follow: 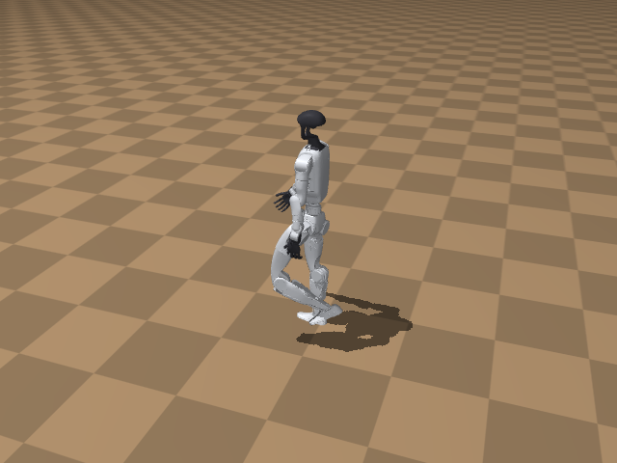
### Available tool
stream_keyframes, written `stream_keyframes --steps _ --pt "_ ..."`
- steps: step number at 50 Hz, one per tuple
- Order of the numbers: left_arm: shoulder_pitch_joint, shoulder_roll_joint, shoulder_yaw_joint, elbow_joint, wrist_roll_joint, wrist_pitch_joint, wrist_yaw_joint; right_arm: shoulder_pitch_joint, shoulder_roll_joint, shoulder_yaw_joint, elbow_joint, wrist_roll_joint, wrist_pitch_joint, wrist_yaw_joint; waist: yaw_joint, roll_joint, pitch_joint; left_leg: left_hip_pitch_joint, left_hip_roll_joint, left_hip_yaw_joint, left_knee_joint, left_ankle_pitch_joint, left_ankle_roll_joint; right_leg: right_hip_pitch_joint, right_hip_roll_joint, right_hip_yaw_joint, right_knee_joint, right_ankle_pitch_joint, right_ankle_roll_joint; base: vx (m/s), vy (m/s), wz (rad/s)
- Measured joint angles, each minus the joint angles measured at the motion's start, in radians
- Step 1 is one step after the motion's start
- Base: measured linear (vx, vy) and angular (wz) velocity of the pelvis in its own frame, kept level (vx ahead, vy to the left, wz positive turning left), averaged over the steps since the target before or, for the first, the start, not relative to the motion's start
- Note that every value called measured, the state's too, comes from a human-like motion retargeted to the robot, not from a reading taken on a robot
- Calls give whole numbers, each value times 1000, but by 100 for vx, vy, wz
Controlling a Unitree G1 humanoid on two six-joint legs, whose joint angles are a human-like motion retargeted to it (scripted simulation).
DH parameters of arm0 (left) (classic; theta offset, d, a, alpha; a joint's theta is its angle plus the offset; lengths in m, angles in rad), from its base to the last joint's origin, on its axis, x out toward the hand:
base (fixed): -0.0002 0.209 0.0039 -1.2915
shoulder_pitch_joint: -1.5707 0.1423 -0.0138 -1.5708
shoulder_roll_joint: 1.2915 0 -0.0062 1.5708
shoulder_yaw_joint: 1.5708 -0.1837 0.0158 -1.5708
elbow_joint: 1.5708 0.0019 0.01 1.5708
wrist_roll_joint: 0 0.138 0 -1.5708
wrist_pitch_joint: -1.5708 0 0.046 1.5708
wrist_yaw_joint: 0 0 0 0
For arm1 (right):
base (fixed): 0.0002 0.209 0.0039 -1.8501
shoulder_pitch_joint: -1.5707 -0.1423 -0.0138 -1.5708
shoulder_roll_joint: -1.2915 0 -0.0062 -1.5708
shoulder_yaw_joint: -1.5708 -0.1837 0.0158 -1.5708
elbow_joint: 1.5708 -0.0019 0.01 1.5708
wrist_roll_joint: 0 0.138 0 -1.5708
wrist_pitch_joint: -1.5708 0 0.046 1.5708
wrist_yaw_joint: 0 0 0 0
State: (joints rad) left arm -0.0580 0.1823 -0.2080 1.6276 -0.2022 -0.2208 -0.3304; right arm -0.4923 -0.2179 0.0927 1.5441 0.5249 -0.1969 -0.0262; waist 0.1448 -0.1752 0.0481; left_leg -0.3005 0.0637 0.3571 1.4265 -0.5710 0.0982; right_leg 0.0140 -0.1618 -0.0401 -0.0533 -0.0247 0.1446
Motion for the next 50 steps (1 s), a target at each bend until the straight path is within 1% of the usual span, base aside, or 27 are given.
stream_keyframes --steps 2,5,8,10,12,15,17,18,20,22,23,25,26,28,30,32,34,36,38,40,42,45,48,50 --pt "127 -18 -30 15 -16 -23 -20 -94 -12 -3 -29 34 -42 -31 31 -5 -5 -145 25 -17 205 -59 36 0 -1 20 10 -22 -2 41 2 -43" --pt "304 -30 -69 -1 -35 -43 -54 -214 -30 14 -55 96 -94 -73 78 -22 -17 -323 19 -43 353 -95 51 0 -11 47 24 -50 -7 40 4 -41" --pt "434 -33 -90 -36 -53 -37 -81 -307 -46 37 -68 131 -121 -103 106 -32 -35 -433 19 -51 336 -103 52 4 -19 62 33 -79 -14 41 7 -23" --pt "489 -36 -100 -49 -59 -26 -95 -349 -50 48 -77 138 -127 -108 114 -35 -47 -469 11 -53 247 -88 45 9 -24 67 42 -98 -14 41 10 -12" --pt "507 -41 -106 -49 -65 -15 -99 -370 -48 57 -87 135 -129 -101 116 -39 -61 -462 -5 -52 80 -55 33 11 -31 70 59 -118 -11 42 11 -8" --pt "472 -47 -106 -40 -85 1 -82 -368 -33 63 -94 115 -123 -89 121 -43 -75 -358 -13 -12 -299 15 13 12 -34 83 96 -148 -4 45 11 -28" --pt "402 -48 -88 -34 -103 -2 -33 -345 -18 57 -92 90 -118 -91 148 -36 -51 -173 -28 52 -682 76 -17 42 -29 109 124 -165 7 53 14 -88" --pt "358 -47 -73 -32 -111 -16 7 -326 -9 53 -90 85 -123 -95 169 -20 -24 -45 -40 86 -905 119 -35 78 -18 126 134 -172 15 58 18 -113" --pt "260 -45 -42 -26 -137 -76 101 -272 11 49 -88 98 -158 -109 191 40 27 191 -53 130 -1282 243 -46 164 28 150 152 -185 22 59 23 -88" --pt "152 -43 -24 -19 -170 -110 153 -187 25 38 -72 62 -162 -110 162 89 34 303 -51 123 -1456 376 -67 201 70 143 196 -195 5 53 27 7" --pt "92 -40 -20 -13 -180 -106 160 -137 30 26 -59 13 -141 -101 138 109 35 339 -48 108 -1499 423 -96 208 88 130 235 -192 -10 49 27 66" --pt "-30 -25 -20 -6 -143 -97 166 -19 37 25 -31 -58 -111 -61 77 142 35 384 -33 66 -1514 453 -142 187 117 85 374 -153 -48 45 26 102" --pt "-92 -13 -23 -11 -107 -90 161 46 38 37 -16 -82 -102 -29 47 158 29 398 -23 45 -1514 451 -152 126 129 56 520 -121 -70 41 25 110" --pt "-223 17 -26 -34 -46 -71 155 170 39 64 13 -127 -77 26 -4 174 1 395 -12 11 -1514 440 -160 -69 135 11 874 -63 -105 36 20 91" --pt "-363 60 -14 -71 -18 -45 171 281 37 74 38 -161 -39 55 -49 176 -21 386 -12 -15 -1514 421 -169 -283 129 -8 1224 -48 -125 38 15 76" --pt "-497 108 9 -109 -5 -16 196 384 29 49 54 -170 -1 70 -99 181 -13 409 -14 -44 -1514 400 -186 -429 116 -23 1499 -105 -146 43 13 82" --pt "-619 151 18 -137 4 4 208 481 16 8 61 -160 23 88 -151 186 -8 432 -20 -77 -1514 387 -192 -549 90 -41 1708 -155 -166 43 13 86" --pt "-726 187 9 -155 5 9 216 573 5 -32 61 -134 32 109 -201 193 -10 449 -22 -112 -1514 376 -186 -648 74 -56 1843 -185 -175 43 10 88" --pt "-812 211 -8 -168 2 6 224 656 -1 -57 61 -103 32 129 -244 206 -13 467 -17 -146 -1514 363 -172 -715 73 -72 1906 -217 -178 43 7 84" --pt "-884 224 -23 -177 2 2 228 723 -2 -63 66 -79 30 149 -276 215 -15 486 -11 -175 -1514 351 -158 -753 70 -88 1909 -251 -187 44 3 73" --pt "-935 225 -28 -185 7 2 222 765 3 -52 75 -76 33 167 -291 217 -19 503 -11 -193 -1514 340 -151 -770 62 -101 1851 -275 -197 43 0 50" --pt "-967 210 -24 -195 33 2 202 789 13 -36 87 -100 39 190 -290 213 -35 523 -18 -206 -1514 329 -151 -759 48 -122 1672 -308 -209 43 -3 24" --pt "-929 177 -17 -199 52 -8 185 765 18 -35 85 -116 31 190 -280 207 -54 545 -26 -214 -1514 323 -159 -667 54 -151 1337 -322 -194 45 -6 16" --pt "-871 147 -15 -198 46 -24 180 727 16 -43 79 -109 18 173 -274 199 -61 567 -37 -221 -1511 318 -167 -549 56 -185 1018 -303 -171 49 -7 20"
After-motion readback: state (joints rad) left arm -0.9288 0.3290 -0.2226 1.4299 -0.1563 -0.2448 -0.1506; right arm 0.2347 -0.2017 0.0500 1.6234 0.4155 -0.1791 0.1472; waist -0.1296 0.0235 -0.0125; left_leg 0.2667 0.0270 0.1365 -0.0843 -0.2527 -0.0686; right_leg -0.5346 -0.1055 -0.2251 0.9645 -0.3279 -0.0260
